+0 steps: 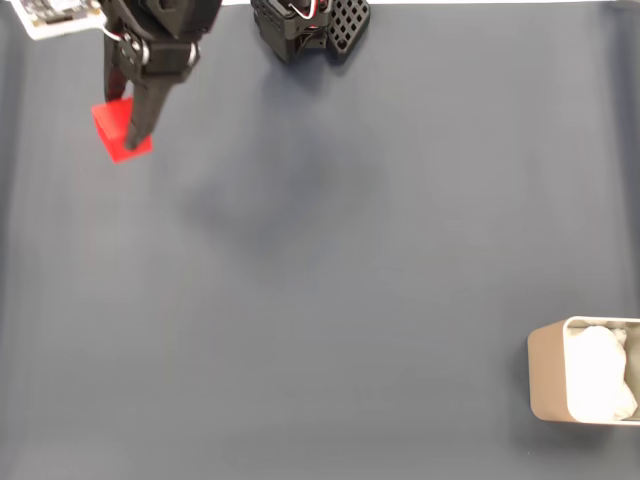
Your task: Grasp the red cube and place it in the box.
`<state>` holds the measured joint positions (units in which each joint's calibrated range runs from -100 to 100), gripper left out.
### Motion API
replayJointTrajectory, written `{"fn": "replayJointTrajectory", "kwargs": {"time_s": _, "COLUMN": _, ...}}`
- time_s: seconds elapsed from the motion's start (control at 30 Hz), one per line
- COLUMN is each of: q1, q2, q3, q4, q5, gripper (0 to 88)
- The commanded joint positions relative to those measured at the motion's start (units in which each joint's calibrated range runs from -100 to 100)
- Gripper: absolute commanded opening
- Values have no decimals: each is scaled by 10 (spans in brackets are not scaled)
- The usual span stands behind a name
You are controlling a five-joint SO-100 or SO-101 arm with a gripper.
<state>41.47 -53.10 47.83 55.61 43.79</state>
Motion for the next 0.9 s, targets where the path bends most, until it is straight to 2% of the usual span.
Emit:
{"fn": "replayJointTrajectory", "kwargs": {"time_s": 0.0, "q1": -52, "q2": 4, "q3": -59, "q4": -6, "q5": 8, "gripper": 50}}
{"fn": "replayJointTrajectory", "kwargs": {"time_s": 0.87, "q1": -273, "q2": 86, "q3": -167, "q4": 16, "q5": 33, "gripper": 41}}
